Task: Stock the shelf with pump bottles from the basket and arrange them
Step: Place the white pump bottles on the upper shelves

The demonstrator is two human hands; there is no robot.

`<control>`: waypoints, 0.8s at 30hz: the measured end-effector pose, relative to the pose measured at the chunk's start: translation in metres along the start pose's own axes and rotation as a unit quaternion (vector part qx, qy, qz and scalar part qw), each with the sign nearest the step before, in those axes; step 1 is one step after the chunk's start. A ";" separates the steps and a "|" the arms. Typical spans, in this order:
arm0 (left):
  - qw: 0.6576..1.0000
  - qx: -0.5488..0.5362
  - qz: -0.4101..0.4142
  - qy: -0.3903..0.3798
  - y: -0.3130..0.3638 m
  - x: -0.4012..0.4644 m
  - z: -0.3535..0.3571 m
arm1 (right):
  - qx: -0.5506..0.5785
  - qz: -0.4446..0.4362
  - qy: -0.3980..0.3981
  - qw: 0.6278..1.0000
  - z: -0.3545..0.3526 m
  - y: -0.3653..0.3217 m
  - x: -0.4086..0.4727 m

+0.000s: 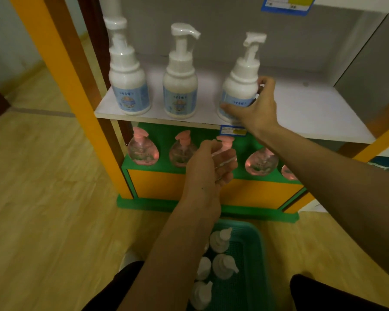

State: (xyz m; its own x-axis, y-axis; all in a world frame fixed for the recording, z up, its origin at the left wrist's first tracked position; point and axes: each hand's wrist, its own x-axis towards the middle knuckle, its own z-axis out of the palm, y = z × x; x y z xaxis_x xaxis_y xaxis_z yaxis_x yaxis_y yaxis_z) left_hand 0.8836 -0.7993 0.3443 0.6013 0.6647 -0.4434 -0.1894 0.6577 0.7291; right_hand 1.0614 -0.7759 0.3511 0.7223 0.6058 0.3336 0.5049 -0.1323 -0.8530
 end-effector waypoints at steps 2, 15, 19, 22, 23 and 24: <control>1.000 -0.002 0.004 0.001 0.001 -0.001 -0.001 | 0.004 0.004 -0.010 1.000 0.001 0.000 0.002; 1.000 0.007 -0.001 -0.009 -0.006 -0.006 0.002 | -0.002 0.026 -0.035 0.999 0.002 -0.005 -0.001; 1.000 0.007 -0.006 -0.005 -0.006 -0.006 0.001 | -0.002 0.038 -0.048 0.998 0.001 -0.006 -0.001; 1.000 0.017 0.000 -0.002 -0.005 -0.005 0.000 | -0.009 0.020 -0.068 0.997 -0.006 -0.007 -0.014; 1.000 0.021 0.004 0.001 -0.004 -0.005 -0.001 | -0.014 0.002 -0.060 0.998 -0.010 -0.007 -0.024; 1.000 0.026 0.007 0.004 -0.004 -0.005 -0.002 | -0.029 -0.024 -0.041 0.998 -0.016 -0.004 -0.037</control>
State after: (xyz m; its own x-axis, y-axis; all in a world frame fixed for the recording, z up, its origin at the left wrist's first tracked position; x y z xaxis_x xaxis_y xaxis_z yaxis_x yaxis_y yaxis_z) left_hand 0.8795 -0.8046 0.3426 0.5920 0.6765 -0.4380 -0.1564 0.6296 0.7610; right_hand 1.0406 -0.8102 0.3484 0.6559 0.6751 0.3377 0.5666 -0.1447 -0.8112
